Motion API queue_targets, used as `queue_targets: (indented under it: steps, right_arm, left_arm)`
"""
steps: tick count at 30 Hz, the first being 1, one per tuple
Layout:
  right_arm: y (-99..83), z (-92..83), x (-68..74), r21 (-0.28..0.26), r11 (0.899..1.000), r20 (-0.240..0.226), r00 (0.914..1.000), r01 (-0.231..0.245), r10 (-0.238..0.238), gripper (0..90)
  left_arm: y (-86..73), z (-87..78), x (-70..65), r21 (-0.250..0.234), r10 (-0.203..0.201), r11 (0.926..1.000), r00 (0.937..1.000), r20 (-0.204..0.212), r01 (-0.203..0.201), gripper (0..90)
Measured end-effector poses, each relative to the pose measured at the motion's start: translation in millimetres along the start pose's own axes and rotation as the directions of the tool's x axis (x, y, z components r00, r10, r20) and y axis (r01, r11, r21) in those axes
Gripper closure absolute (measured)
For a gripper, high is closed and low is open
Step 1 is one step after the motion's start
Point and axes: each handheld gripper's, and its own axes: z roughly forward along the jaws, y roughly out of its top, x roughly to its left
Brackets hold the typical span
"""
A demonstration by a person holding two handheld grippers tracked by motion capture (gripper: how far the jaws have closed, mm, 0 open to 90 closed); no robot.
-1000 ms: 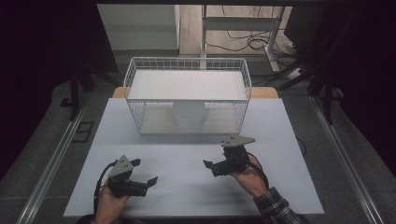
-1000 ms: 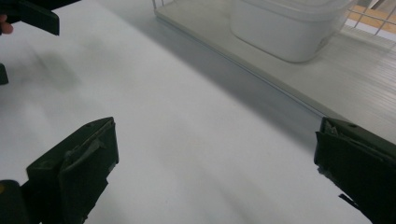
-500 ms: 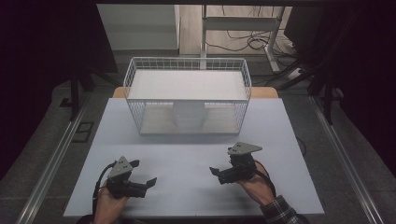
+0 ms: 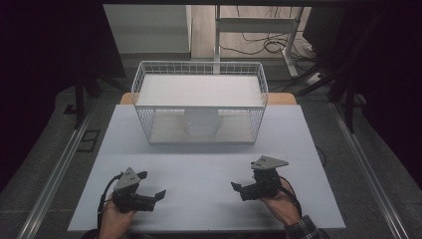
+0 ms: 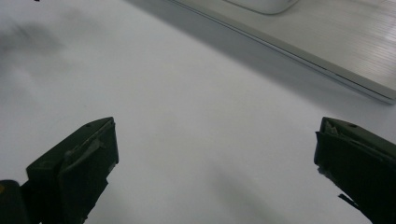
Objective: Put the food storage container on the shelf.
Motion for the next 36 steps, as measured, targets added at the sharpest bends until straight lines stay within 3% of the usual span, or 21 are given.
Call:
queue_targets:
  steps: [21, 36]
  right_arm:
    - [-22.0, -32.2, -14.2, -0.009, 0.999, 0.066, 0.9969, -0.043, 0.044, 0.0]
    - [-42.6, -51.8, -23.8, -0.009, 0.997, 0.144, 0.9867, -0.075, 0.075, 0.0]
  left_arm:
    - [-4.6, -8.0, 1.5, 0.018, -0.010, 0.9998, 0.9996, -0.027, 0.011, 4.2]
    - [-14.0, -25.8, 9.7, 0.010, -0.031, 0.9994, 0.9957, -0.087, 0.032, 4.5]
